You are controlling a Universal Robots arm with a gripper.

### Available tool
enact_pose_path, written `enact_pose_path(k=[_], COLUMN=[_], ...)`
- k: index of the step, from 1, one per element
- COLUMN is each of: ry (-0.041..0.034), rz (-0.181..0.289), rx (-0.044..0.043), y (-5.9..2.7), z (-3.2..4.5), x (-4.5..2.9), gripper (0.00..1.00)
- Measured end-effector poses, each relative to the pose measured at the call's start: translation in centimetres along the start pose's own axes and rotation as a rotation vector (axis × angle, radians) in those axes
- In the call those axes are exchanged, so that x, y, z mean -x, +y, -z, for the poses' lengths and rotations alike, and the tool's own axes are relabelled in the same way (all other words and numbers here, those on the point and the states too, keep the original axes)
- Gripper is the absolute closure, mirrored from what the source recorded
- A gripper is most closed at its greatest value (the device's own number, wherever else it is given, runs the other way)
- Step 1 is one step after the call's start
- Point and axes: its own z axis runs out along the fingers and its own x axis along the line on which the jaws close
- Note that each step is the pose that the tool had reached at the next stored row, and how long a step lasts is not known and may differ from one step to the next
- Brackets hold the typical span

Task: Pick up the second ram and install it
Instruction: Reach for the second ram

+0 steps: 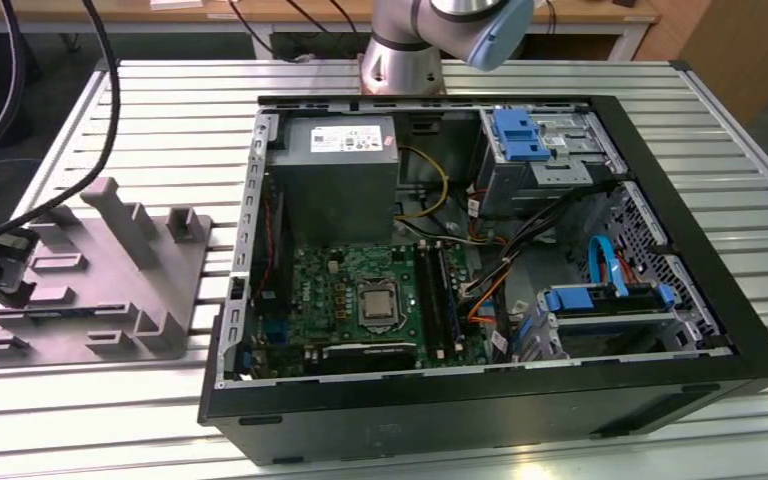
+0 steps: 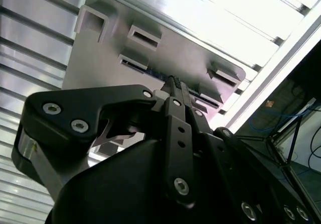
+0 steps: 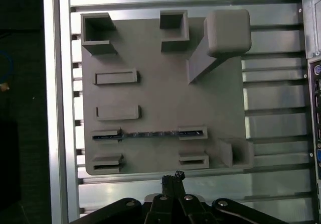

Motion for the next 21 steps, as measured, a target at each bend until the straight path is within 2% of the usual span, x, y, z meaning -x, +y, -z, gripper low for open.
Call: enact_pose_path(k=[21], ry=[0.0001], rz=[0.000], rx=[-0.0001], y=[-0.25], z=[-2.51], x=[0.54], gripper=[0.90])
